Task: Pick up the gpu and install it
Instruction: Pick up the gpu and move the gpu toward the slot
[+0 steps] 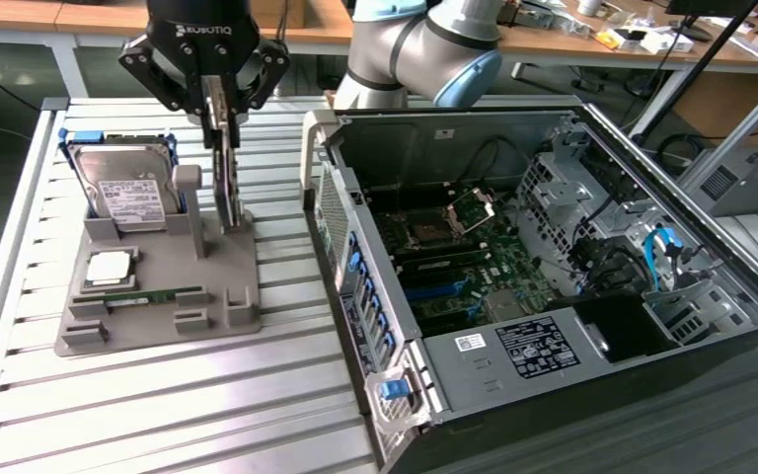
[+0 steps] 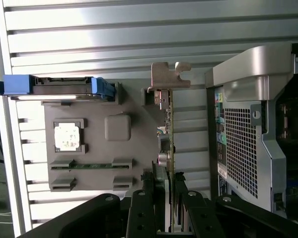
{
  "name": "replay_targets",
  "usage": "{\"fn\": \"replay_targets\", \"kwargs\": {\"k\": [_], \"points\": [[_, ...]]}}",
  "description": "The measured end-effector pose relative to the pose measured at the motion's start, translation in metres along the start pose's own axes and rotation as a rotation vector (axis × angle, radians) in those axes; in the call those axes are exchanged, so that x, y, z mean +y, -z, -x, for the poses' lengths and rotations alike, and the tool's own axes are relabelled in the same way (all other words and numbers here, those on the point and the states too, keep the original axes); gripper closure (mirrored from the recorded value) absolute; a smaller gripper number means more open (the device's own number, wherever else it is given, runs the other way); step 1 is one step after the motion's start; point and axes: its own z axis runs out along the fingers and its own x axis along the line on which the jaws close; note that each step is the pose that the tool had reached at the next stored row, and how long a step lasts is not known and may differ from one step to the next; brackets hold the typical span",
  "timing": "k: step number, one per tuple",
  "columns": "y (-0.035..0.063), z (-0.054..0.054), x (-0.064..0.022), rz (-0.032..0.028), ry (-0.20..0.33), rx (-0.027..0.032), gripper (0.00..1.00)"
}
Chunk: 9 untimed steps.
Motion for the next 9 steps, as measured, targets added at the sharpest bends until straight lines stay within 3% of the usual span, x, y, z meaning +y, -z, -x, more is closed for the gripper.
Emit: {"fn": "replay_targets", "kwargs": {"k": [9], "points": [[0.0067, 0.0002, -0.0001, 0.0000, 0.000, 0.0000, 0.73]]}}
